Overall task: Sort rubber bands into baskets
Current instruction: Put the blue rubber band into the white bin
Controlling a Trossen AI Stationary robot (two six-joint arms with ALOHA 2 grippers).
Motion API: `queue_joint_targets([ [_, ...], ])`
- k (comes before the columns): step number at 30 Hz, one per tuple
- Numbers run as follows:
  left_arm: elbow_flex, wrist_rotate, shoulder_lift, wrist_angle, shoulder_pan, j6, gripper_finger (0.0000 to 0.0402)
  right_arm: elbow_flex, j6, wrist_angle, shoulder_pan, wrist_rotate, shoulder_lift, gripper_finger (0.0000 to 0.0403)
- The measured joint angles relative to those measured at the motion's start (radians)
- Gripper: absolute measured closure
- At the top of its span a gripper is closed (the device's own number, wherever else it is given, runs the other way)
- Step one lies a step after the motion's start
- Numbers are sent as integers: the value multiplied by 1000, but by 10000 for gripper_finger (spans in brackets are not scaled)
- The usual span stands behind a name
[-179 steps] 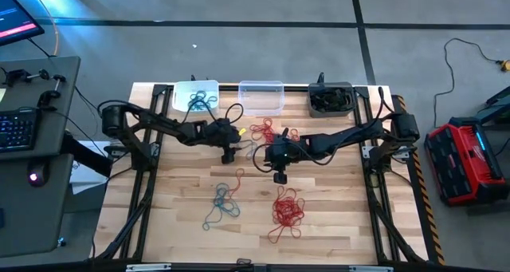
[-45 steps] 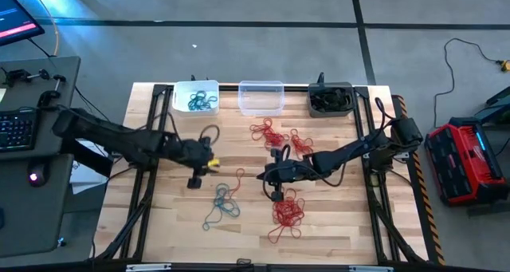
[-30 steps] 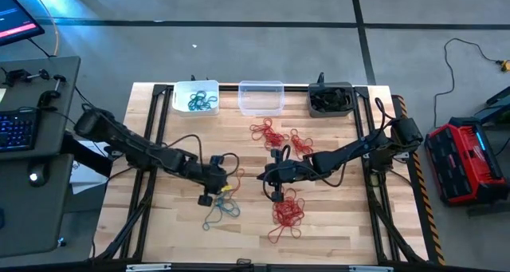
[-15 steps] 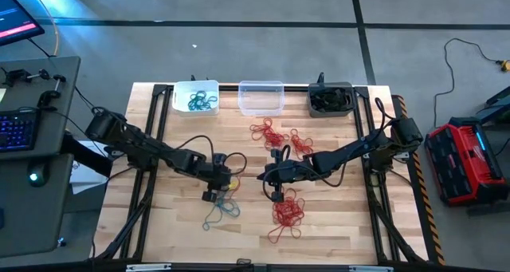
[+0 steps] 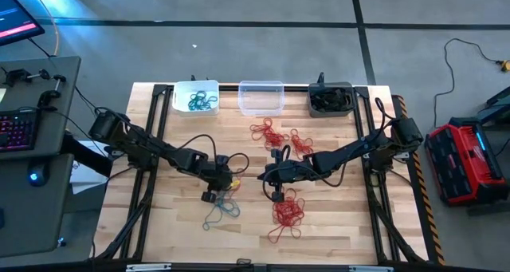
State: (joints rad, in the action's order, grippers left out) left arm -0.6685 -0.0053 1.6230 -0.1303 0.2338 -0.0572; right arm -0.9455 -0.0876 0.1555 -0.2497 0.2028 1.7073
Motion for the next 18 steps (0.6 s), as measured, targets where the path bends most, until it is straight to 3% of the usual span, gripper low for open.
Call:
queue_joint_targets([
  [6, 4, -16, -28, 8, 1, 0, 396, 0, -1, 0, 0, 1, 0, 403],
  [18, 4, -82, -222, -1, -5, 74, 401, 0, 1, -1, 0, 2, 0, 403],
])
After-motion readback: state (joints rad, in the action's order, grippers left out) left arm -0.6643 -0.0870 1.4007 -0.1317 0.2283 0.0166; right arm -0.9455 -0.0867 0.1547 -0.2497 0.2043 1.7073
